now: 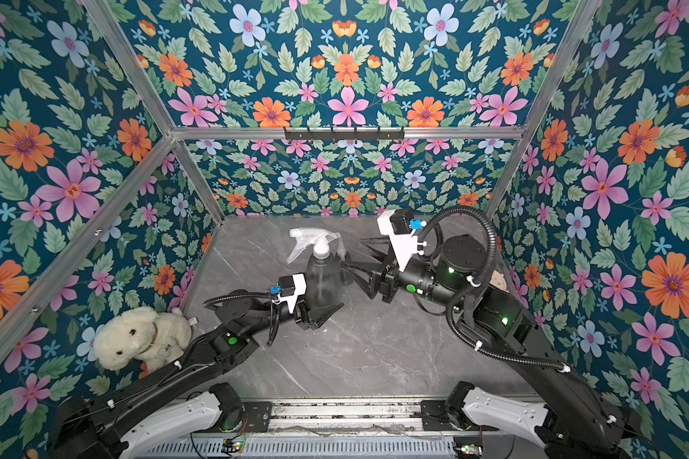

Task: Attach spray nozzles to spray bottles
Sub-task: Place the spray bottle at the center of the board.

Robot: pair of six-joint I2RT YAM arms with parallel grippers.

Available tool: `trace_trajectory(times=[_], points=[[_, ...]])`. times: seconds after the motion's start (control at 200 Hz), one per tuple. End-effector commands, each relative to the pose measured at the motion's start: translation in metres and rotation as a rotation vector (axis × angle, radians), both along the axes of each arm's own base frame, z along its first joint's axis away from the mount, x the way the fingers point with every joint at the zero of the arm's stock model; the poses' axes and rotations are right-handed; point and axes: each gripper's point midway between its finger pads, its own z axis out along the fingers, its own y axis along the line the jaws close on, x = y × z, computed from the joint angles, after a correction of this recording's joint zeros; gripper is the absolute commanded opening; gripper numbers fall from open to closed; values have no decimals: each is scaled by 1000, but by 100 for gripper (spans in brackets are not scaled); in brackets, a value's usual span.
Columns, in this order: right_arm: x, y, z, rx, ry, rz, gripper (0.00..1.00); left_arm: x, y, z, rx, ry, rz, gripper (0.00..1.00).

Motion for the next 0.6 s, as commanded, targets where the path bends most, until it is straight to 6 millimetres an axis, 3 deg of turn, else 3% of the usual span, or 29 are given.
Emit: trace_trajectory(times=[0.0, 0.195, 0.26, 0.315, 0.4, 0.595], points=[[-24, 17, -4, -23, 34, 217, 72, -31, -3, 10, -14, -16, -204, 0], [-12, 30, -6, -68, 36, 223, 71, -42, -8, 7, 6, 9, -315, 0], [-11, 32, -5, -62, 46, 223, 61, -36, -9, 6, 4, 20, -287, 0], [-8, 34, -5, -59, 57, 217, 45, -31, -10, 4, 10, 25, -261, 0], [-3, 38, -8, -58, 77, 203, 29, -27, -11, 3, 13, 29, -244, 0], [7, 51, -29, -116, 84, 68, 8, -4, -11, 5, -2, 35, -110, 0]])
